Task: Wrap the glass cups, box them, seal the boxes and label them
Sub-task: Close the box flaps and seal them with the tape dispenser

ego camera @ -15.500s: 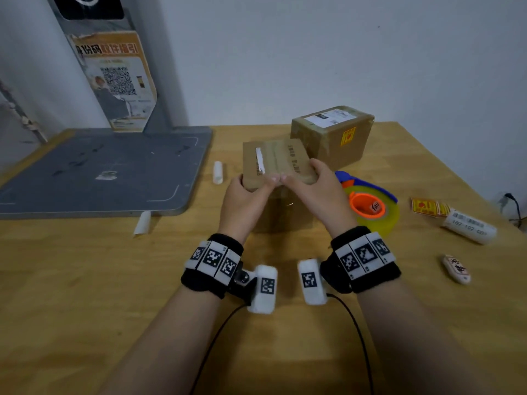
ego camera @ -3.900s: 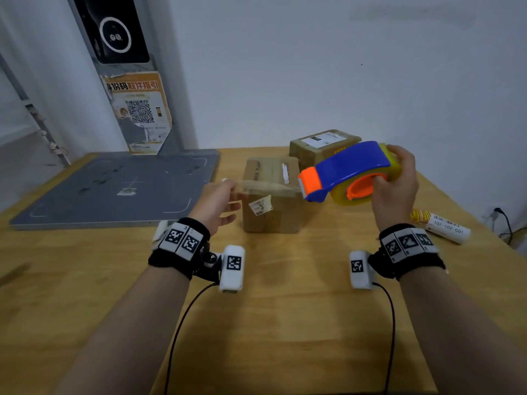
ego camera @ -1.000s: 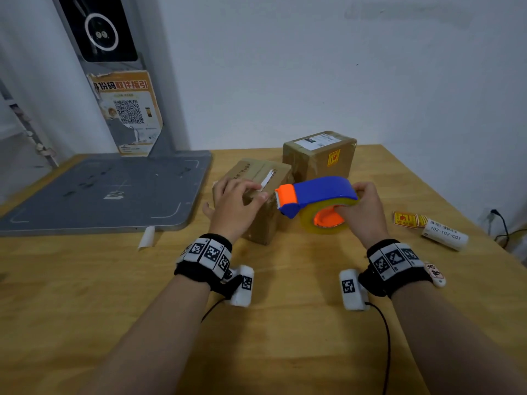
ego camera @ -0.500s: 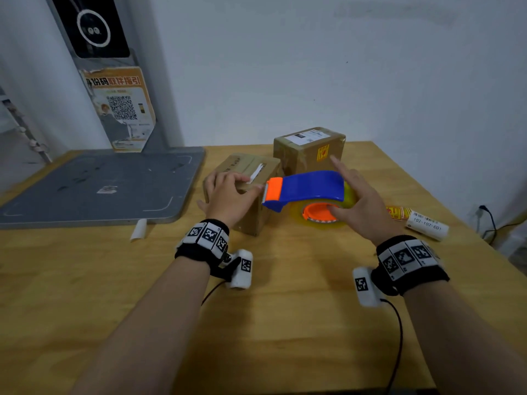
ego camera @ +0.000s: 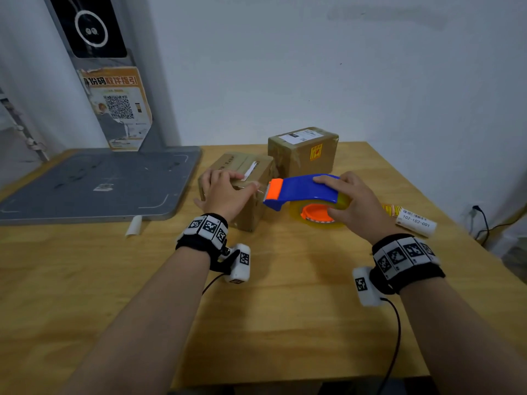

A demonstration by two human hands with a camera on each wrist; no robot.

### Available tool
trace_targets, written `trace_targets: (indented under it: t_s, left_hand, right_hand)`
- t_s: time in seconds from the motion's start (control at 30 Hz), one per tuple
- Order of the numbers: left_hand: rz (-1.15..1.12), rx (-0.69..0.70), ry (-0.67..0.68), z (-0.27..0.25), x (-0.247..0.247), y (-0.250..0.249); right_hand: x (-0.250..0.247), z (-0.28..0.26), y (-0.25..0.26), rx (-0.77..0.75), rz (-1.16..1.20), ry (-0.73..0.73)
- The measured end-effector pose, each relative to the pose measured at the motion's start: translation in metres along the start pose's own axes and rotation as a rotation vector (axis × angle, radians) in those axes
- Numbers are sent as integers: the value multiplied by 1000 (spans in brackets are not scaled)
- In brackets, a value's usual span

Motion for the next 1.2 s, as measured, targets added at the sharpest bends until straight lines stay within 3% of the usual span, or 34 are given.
trace_targets:
  t_s: [0.33, 0.6, 0.67, 0.77, 0.87, 1.03, 1.1, 1.2]
  left_hand:
    - [114, -31, -21, -4, 4, -8]
    - [204, -20, -22, -7, 6, -17]
    - [185, -22, -10, -8, 7, -18]
    - [138, -14, -6, -6, 6, -17]
    - [24, -14, -47, -6, 0, -15]
    - [-357, -128, -270, -6, -21, 6]
    - [-523, -218, -210, -2, -20, 22]
    - [-651, -292, -87, 2, -14, 37]
  right_hand:
    - [6, 36, 77, 112, -228, 31]
    - [11, 44, 82, 218, -415, 56]
    - [4, 42, 59, 338, -340, -1]
    - [-7, 34, 11, 600, 9, -143]
    - [0, 21, -30, 806, 392, -246]
    - [29, 6, -66, 991, 621, -305]
    - [32, 11, -69, 989, 526, -324]
    - [30, 22, -66, 993, 201, -228]
Point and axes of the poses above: each hand's wrist, its own z-axis towards the middle knuckle, its own x-axis out of the palm, y = z × x, the point moved 5 cm from there along z, towards the middle knuckle, and after that the axes turned 13 degrees about z, right-handed, at the moved point
